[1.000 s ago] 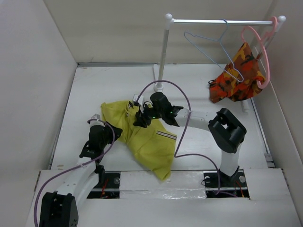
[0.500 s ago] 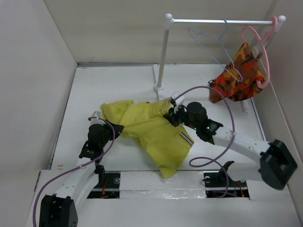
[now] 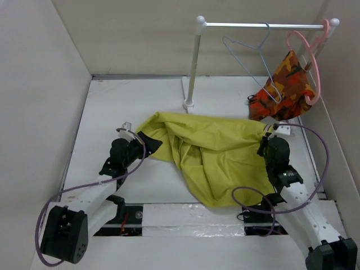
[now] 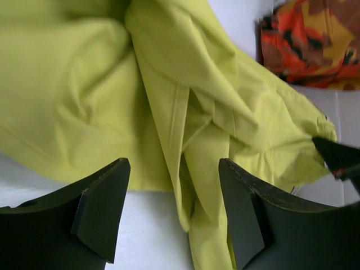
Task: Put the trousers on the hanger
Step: Flatten out the trousers at the center of the board.
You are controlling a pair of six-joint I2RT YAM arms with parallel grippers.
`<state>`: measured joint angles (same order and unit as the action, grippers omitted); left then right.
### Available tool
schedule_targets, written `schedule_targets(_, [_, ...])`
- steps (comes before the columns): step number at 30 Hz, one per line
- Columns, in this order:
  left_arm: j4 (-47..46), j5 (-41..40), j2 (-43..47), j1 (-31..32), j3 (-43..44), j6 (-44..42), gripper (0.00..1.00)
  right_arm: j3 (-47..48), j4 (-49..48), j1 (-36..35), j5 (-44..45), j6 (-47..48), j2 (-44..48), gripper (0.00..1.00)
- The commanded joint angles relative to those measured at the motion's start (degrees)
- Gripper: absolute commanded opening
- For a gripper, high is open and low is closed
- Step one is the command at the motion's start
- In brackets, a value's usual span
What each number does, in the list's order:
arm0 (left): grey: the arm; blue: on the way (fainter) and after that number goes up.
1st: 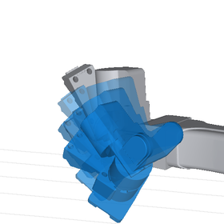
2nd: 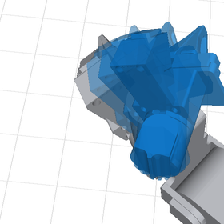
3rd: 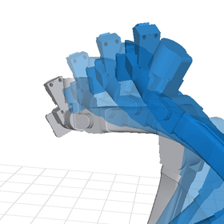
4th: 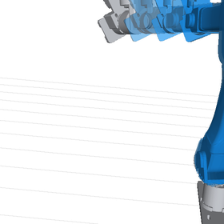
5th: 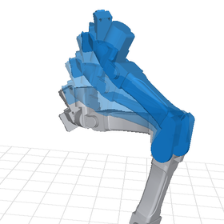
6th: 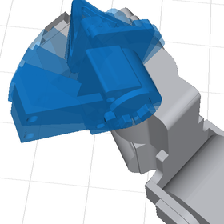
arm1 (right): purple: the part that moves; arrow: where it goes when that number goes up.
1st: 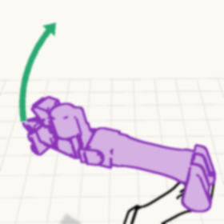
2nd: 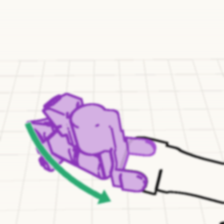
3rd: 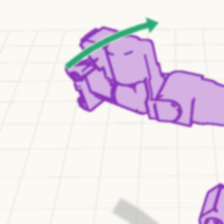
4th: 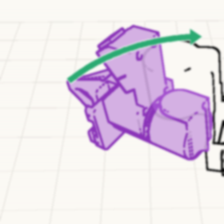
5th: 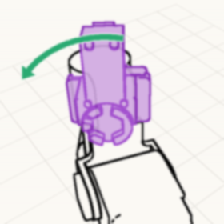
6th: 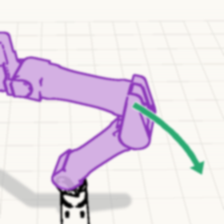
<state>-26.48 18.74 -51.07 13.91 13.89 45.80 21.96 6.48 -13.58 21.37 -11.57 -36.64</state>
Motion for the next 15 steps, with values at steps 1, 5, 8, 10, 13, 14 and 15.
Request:
schedule_targets(1, [-2.6, -5.1, -1.0, 6.8, 5.0, -2.6, 0.62, 1.2, -3.6, 6.7, 5.3, -1.4, 0.2, 0.0])
schedule_targets(5, [2.1, -17.8, 1.1, 10.3, 5.4, -2.1, 0.62, 4.3, -8.6, 12.0, 3.9, -0.6, -6.6, 0.13])
schedule_targets(8, [4.9, -24.8, 3.0, 10.3, 3.1, -0.1, 0.61, 7.4, -8.9, 12.8, 2.0, 1.0, -11.8, 0.71])
schedule_targets(10, [6.1, -26.9, 3.3, 9.7, 1.4, 1.7, 0.64, 7.7, -9.6, 12.8, -2.2, 2.0, -12.8, 0.87])
schedule_targets(13, [8.4, -24.5, 1.0, 7.9, 1.5, 2.4, 0.64, 7.3, -10.6, 12.8, -7.8, 4.0, -9.9, 0.93])
schedule_targets(14, [10.7, -25.8, 0.4, 7.9, 2.2, 2.3, 0.63, 7.4, -10.4, 12.0, -8.2, 4.8, -8.5, 0.93])
schedule_targets(15, [13.0, -30.4, 0.4, 7.9, 3.0, 2.3, 0.63, 7.6, -9.1, 11.3, -8.3, 5.3, -7.0, 0.91])
